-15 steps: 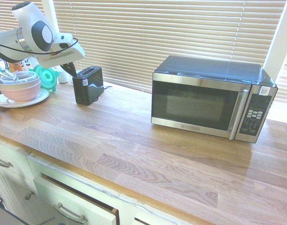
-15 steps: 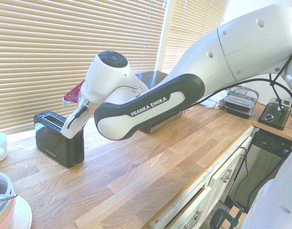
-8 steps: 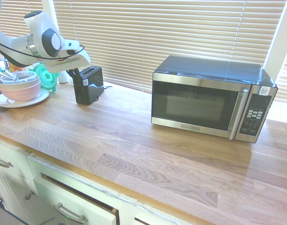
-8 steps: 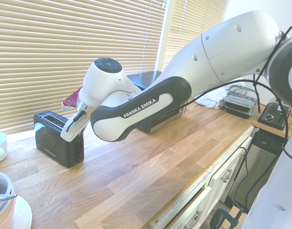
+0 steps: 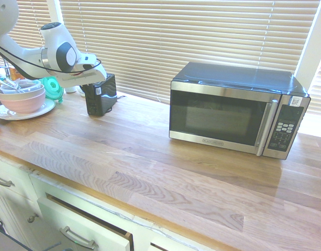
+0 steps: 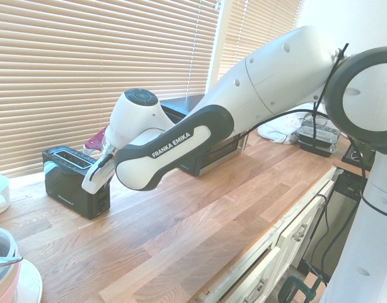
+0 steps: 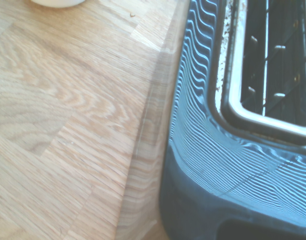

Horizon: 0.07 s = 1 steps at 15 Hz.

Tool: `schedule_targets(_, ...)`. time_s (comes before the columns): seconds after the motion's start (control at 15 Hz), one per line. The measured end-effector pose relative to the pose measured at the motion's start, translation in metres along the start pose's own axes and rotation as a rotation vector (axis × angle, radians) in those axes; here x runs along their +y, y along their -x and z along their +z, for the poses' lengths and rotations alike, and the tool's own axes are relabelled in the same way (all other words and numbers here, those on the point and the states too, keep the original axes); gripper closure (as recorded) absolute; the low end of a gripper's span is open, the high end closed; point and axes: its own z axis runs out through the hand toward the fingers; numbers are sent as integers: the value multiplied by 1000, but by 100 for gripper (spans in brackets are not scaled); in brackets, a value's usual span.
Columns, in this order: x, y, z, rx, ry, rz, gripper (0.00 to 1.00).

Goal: Press the toaster

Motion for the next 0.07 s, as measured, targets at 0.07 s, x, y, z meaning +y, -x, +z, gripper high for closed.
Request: schedule_targets(0.07,0,0,0,0,-1,0,100)
